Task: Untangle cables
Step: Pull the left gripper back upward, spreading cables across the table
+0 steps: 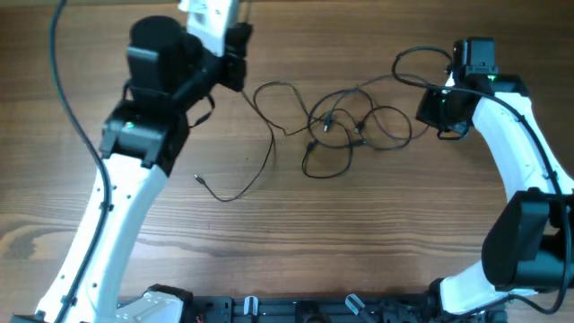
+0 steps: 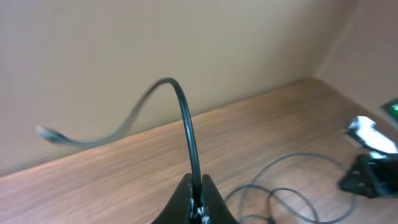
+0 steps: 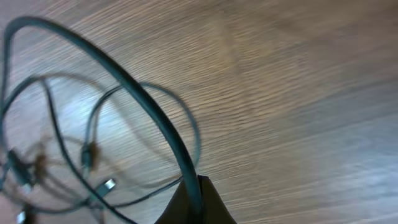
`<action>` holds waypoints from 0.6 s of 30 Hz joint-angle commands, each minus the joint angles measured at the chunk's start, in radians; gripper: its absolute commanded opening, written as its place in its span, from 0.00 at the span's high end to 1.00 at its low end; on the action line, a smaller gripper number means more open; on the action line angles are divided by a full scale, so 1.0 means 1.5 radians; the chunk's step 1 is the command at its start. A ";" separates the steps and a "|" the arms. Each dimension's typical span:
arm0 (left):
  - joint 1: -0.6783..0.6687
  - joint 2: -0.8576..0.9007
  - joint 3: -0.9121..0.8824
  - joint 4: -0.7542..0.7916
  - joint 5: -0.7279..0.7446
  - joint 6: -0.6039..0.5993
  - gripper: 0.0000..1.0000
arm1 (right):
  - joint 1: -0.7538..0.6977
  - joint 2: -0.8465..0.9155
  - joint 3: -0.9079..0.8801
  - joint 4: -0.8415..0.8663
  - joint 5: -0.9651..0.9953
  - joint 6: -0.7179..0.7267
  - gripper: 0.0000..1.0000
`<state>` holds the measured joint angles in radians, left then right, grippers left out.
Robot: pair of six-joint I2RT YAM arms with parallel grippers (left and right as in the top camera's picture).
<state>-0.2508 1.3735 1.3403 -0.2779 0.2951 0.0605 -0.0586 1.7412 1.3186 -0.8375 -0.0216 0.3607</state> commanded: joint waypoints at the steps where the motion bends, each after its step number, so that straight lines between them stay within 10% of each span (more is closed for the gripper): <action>1: 0.056 -0.008 0.006 -0.029 -0.027 0.030 0.96 | -0.051 0.006 -0.001 -0.009 0.057 0.023 0.96; 18: 0.175 -0.009 0.006 -0.129 -0.028 0.030 0.96 | -0.178 0.006 -0.001 -0.023 0.062 0.027 0.96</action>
<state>-0.0132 1.3739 1.3403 -0.4545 0.2584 0.0929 -0.3225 1.7412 1.3186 -0.8742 0.0391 0.3855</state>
